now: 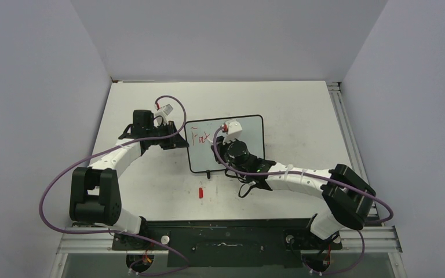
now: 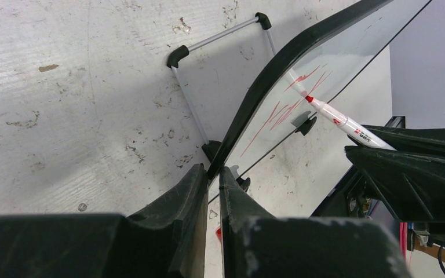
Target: Write a sentence on the whiteboard
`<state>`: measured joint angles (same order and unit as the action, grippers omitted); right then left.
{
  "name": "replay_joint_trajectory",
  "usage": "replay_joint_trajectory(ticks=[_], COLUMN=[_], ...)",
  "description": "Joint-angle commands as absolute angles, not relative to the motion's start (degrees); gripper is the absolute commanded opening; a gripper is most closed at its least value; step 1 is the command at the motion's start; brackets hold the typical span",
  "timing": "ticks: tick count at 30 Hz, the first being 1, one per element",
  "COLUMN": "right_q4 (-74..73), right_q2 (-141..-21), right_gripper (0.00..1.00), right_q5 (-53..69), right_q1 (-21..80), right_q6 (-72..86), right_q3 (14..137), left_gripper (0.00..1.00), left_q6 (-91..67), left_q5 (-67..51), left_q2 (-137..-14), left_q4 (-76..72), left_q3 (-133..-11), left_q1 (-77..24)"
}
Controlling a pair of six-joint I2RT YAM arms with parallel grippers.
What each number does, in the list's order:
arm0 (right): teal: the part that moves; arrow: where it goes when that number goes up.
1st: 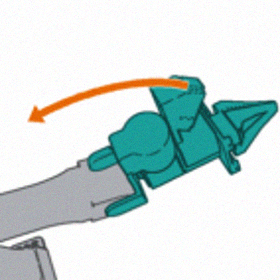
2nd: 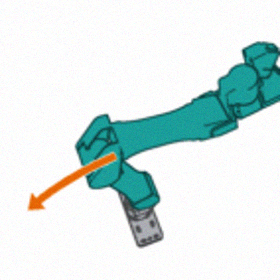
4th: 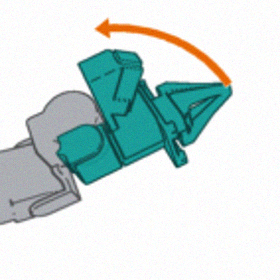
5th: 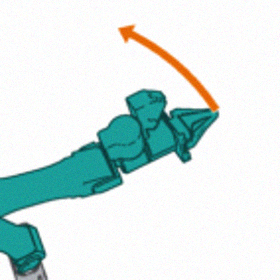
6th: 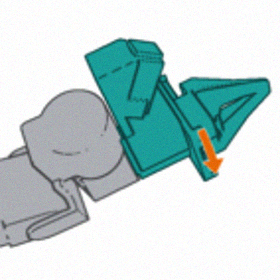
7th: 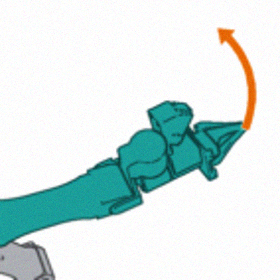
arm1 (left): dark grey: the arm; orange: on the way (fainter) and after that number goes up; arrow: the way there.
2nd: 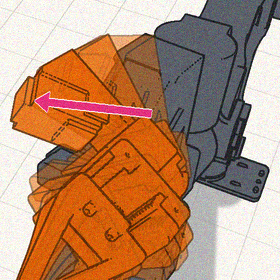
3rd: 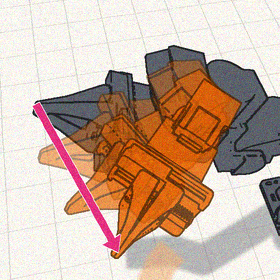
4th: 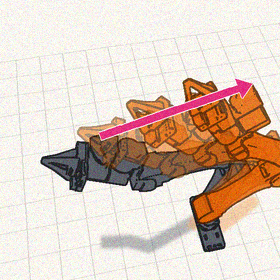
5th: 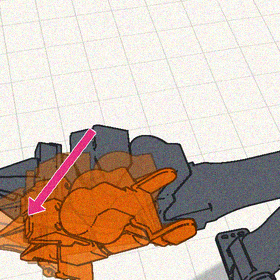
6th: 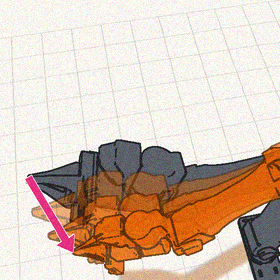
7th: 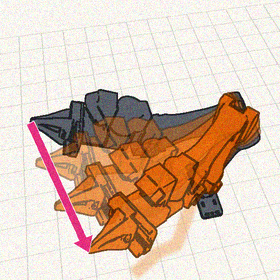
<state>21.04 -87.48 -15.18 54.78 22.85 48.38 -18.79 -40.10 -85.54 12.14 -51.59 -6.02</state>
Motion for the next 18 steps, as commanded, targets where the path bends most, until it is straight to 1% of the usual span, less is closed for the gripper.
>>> replay_joint_trajectory(ticks=[1, 18], right_q4=[20.8, 20.1], right_q2=[-85.9, -84.1], right_gripper=[0.05, 0.05], right_q5=[-17.0, -18.7], right_q1=[54.8, 55.3], right_q6=[24.0, 24.4], right_q3=[46.6, 45.4], left_gripper=[0.08, 0.08], left_q6=[-18.8, -18.8], left_q5=[-42.3, -42.2], left_q2=[-84.6, -84.6], left_q4=[12.2, 12.2], left_q3=[-53.8, -53.8], left_q1=[-6.5, -6.5])
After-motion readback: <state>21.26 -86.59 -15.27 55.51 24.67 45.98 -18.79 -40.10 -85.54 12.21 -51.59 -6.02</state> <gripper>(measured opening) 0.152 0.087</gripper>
